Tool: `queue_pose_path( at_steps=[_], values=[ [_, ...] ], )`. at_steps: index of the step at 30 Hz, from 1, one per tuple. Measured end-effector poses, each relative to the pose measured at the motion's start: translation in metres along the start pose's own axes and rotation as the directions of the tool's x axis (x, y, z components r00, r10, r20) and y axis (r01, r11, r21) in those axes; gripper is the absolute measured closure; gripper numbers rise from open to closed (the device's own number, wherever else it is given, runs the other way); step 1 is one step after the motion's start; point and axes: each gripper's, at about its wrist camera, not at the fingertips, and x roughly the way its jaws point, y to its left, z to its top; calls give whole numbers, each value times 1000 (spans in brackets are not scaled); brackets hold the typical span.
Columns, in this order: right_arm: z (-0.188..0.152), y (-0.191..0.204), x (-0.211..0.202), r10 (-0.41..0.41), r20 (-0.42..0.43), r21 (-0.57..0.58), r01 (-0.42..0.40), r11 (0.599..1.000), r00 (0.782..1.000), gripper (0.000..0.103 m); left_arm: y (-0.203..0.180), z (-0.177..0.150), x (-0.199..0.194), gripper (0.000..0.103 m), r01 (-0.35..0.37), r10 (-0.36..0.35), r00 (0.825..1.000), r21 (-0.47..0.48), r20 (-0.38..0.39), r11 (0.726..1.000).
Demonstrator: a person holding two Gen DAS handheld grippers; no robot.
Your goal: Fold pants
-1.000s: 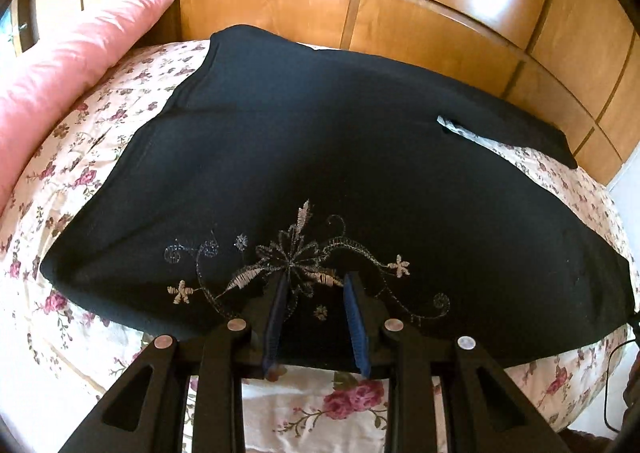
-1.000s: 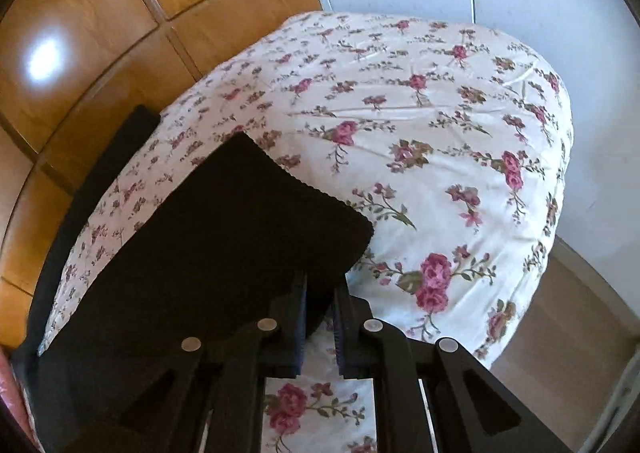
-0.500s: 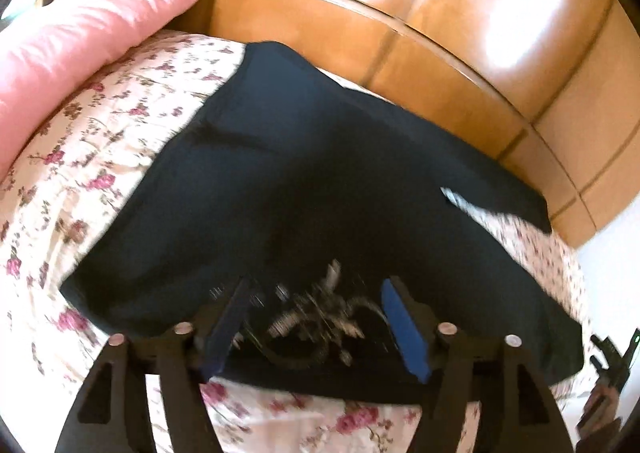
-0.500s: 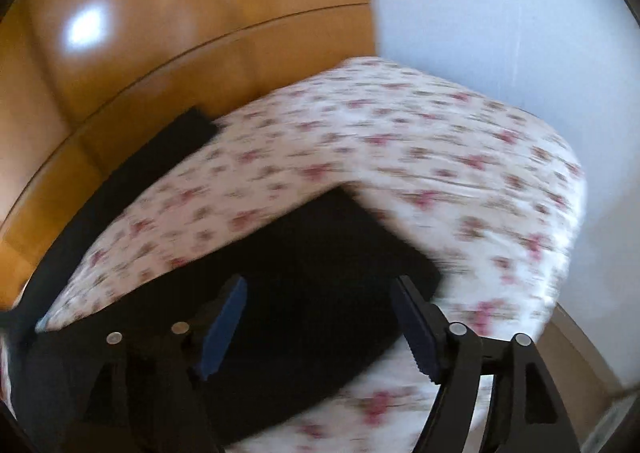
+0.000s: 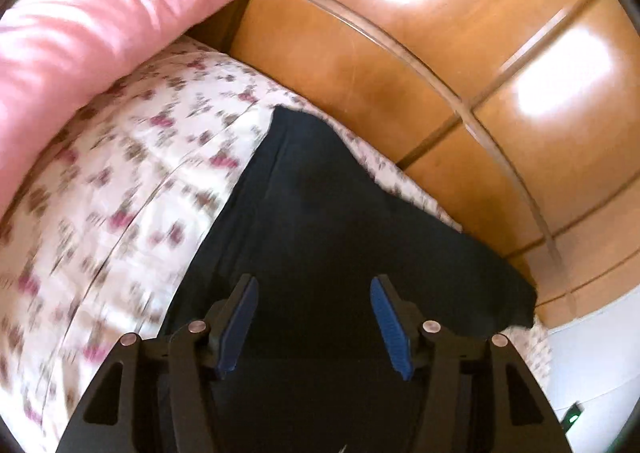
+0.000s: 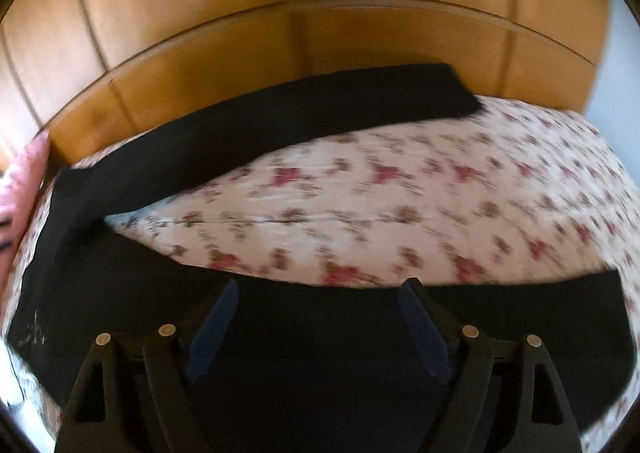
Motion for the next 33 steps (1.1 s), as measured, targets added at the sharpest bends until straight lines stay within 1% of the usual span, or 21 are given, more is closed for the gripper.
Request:
queue_pose_path(
  at_steps=[1,3,6,7,8,9,11,13,16,17,19,21,22,23,24,26,27,28,29,31,33],
  values=[
    [3,7,5,9,-8,-22,-9,1000,1000,19,0,10,5,45,-12,12,1000,-5,6,1000],
    [15,22,18,26,-26,-64,-28,998,999,18,-2,31,17,45,-8,8,1000,-5,13,1000],
    [31,34,32,39,-39,-107,-43,993,998,17,2,64,42,42,-1,0,1000,-50,-17,999],
    [40,41,40,41,-46,-132,-47,990,998,17,3,74,52,42,-9,8,1000,-62,-18,998],
    [46,46,45,42,-49,-150,-49,987,998,17,4,81,58,37,-21,20,1000,-68,-16,997],
    [52,48,49,44,-52,-165,-52,985,998,16,5,91,69,29,-32,30,999,-75,-24,997],
    [69,59,59,63,-54,-202,-73,977,997,15,9,102,82,28,-35,32,999,-113,-28,993],
    [86,65,69,84,-55,-215,-94,972,995,14,13,113,96,28,-39,36,999,-147,-25,988],
    [120,75,89,121,-46,-221,-128,967,992,13,10,120,113,28,-67,62,997,-139,-45,988],
    [132,79,97,127,-35,-228,-132,965,991,13,7,121,118,30,-96,91,995,-127,-44,987],
    [155,88,114,141,-33,-226,-144,963,990,13,6,122,128,39,-120,113,991,-110,-69,987],
    [175,96,133,144,-47,-218,-151,964,988,13,1,119,132,67,-121,116,990,-69,-79,990],
    [187,101,145,141,-47,-219,-148,964,989,13,-4,118,133,73,-118,116,990,-16,-76,993],
    [195,105,153,142,-49,-223,-149,963,989,13,-8,116,134,83,-117,118,991,23,-68,993],
    [204,112,163,138,-54,-227,-147,963,989,13,-11,114,132,87,-117,120,991,58,-52,991],
    [219,126,184,102,-49,-241,-111,964,994,13,-19,107,121,89,-87,88,996,115,0,990],
    [228,133,198,80,-51,-254,-90,963,996,13,-21,105,116,89,-77,76,997,129,12,989],
    [233,137,208,57,-54,-261,-69,963,997,13,-24,103,111,89,-67,63,998,151,26,986],
    [231,133,212,45,-59,-263,-59,963,997,13,-26,101,108,89,-64,59,998,164,33,984],
    [237,140,236,19,-100,-282,-46,958,995,13,-29,100,101,89,-51,44,998,186,45,981],
    [234,142,258,17,-181,-290,-70,954,983,13,-29,99,96,90,-48,38,998,195,55,980]
  ],
)
